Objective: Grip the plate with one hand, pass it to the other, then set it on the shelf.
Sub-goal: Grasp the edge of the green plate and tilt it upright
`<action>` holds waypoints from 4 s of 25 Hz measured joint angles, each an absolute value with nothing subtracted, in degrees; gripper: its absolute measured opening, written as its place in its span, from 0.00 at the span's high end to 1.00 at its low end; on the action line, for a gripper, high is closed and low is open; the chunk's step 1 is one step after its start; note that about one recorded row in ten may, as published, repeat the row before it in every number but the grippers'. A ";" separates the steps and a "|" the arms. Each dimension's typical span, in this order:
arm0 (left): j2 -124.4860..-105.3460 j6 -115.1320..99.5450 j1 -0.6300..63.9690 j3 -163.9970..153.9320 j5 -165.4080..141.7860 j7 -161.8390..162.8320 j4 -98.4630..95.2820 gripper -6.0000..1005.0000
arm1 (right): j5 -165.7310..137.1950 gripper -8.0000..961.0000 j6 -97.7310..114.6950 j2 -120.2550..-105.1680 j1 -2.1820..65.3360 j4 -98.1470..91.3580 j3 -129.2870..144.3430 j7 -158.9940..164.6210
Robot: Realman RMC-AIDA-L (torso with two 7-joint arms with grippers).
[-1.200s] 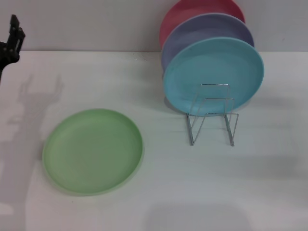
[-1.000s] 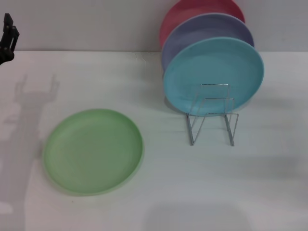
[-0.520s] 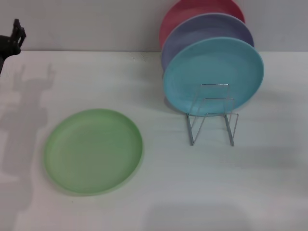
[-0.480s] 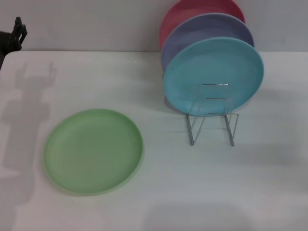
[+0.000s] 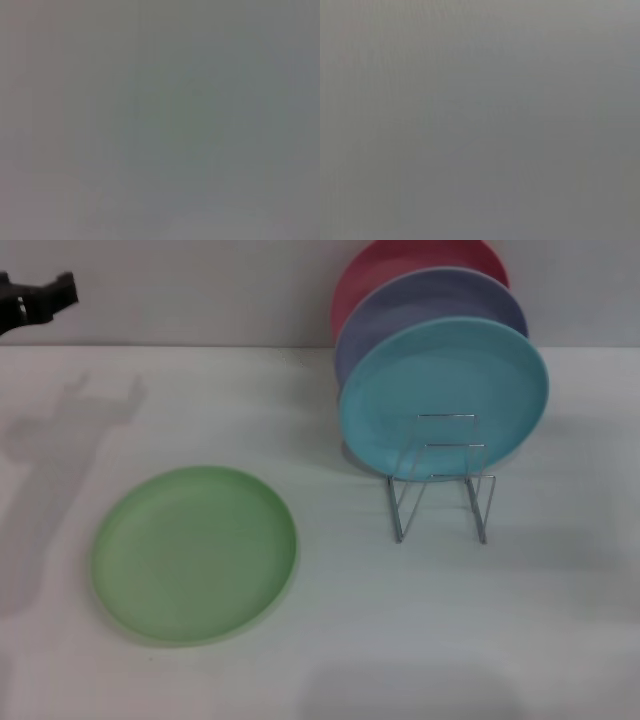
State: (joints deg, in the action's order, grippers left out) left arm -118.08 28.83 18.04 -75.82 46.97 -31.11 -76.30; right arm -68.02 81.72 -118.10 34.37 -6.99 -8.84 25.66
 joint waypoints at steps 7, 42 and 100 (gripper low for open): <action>-117.87 61.48 23.70 -62.85 39.29 -19.54 -80.90 0.22 | -67.93 0.24 81.35 -117.78 34.58 -7.90 -8.88 25.66; -118.30 87.92 36.84 -69.76 18.38 -5.65 -69.00 0.22 | -67.09 0.24 81.20 -116.96 34.33 -12.57 -9.14 25.66; -118.34 83.22 39.03 -71.11 16.17 -6.98 -62.05 0.78 | -67.06 0.24 83.43 -117.30 33.45 -12.83 -9.14 26.28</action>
